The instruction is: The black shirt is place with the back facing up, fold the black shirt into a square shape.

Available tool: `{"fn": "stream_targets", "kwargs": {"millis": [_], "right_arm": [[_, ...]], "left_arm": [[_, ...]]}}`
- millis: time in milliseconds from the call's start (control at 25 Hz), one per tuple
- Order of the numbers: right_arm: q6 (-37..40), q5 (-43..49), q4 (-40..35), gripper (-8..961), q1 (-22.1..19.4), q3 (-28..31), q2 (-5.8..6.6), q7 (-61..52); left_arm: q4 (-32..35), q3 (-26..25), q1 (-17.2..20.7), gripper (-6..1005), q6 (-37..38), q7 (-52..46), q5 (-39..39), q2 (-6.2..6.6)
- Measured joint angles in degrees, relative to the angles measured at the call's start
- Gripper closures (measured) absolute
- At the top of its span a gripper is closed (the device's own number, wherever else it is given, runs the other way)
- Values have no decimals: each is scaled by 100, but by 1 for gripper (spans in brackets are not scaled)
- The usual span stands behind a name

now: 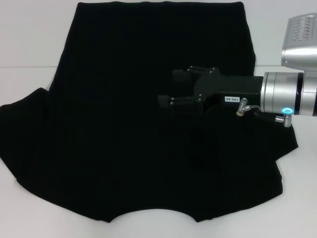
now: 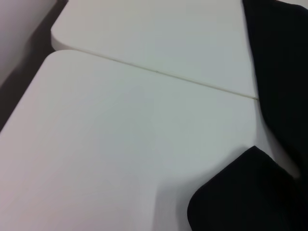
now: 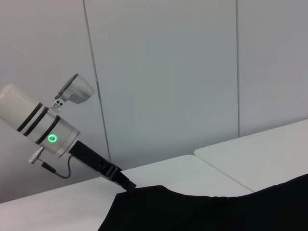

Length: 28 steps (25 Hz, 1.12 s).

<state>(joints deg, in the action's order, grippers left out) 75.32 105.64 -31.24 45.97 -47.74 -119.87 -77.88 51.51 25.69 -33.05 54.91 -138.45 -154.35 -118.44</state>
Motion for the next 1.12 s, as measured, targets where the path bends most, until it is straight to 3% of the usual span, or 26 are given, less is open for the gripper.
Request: {"fn": "stream_targets", "kwargs": {"millis": [1120], "right_arm": [[-146, -126, 150, 27, 59, -42, -18, 49]], "left_arm": [[258, -64, 144, 987, 45, -7, -25, -21]]}}
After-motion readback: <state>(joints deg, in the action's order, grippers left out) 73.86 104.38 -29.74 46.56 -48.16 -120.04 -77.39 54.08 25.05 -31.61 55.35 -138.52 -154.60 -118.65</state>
